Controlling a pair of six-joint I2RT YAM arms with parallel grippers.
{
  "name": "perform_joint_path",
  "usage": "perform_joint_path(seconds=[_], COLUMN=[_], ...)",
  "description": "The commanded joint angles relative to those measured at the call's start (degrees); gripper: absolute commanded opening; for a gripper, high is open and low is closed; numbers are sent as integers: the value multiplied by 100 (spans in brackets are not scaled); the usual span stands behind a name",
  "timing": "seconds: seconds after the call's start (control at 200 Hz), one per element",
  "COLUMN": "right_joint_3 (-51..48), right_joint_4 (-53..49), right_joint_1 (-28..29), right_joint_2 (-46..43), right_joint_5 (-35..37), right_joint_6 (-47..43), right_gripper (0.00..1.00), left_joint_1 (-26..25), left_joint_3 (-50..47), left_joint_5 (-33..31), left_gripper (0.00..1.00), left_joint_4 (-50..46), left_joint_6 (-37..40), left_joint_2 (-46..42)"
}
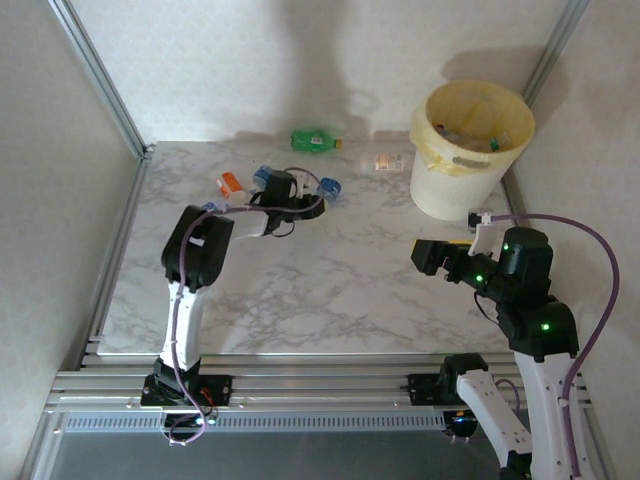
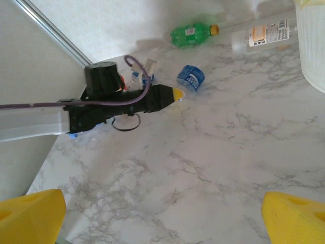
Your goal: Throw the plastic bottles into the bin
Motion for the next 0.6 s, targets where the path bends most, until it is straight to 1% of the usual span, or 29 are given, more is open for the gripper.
perform_joint_path(seconds=[0.0,0.105,0.27,0.325,0.415,0.596], right_joint_3=[-150,-272,-415,-469,-568,-705], right_joint_4=[277,474,823,970,1214,1497], right_joint_1=[55,60,69,82,87,103], right_joint_2=[31,108,214,242,289,455], right_joint_5=[17,-105,-281,-384,-586,-735], right_joint_6=[157,320,541,647,831,1067], right_gripper=[99,99,99,99,99,99], left_joint_1=[-4,-130,-520,-688,-1035,-1587], left_joint_3=[-758,-1571,-2461,-2693,-3006,-3419], left_joint_5=[156,175,0,-30,-270,-567], left_gripper=[17,17,16,16,16,16], left_joint_4=[810,1195,1271,1285,1192,1172], left_joint_6=[155,286,669,785,1017,1037], left_joint_2=[-950,-1722,-2786,-3102,-3614,-4470])
